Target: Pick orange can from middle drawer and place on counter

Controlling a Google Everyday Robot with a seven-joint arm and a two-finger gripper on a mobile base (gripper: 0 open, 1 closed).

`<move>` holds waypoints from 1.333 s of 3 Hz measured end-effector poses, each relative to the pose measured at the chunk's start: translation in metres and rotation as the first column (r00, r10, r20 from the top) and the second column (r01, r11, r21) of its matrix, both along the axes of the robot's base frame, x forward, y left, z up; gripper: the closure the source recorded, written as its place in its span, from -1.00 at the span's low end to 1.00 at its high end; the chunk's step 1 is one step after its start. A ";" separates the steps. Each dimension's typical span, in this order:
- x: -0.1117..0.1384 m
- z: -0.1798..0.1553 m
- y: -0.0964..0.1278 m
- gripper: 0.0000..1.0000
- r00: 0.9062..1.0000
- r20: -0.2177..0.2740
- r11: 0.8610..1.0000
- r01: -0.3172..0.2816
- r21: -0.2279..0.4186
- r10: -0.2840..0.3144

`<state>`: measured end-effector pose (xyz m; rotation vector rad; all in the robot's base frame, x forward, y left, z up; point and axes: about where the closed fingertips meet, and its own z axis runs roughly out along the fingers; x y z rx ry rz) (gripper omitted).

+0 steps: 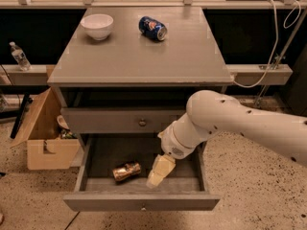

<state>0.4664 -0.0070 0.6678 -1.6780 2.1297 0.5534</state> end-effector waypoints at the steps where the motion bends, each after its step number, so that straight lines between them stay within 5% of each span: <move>1: 0.002 -0.008 0.000 -1.00 1.000 0.001 1.000 0.000 0.001 0.000; 4: 0.061 -0.145 0.019 -1.00 0.998 0.066 0.998 -0.006 -0.059 0.010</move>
Offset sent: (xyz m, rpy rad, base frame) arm 0.0403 -0.0077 -0.1111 -0.0300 -0.0643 -0.0182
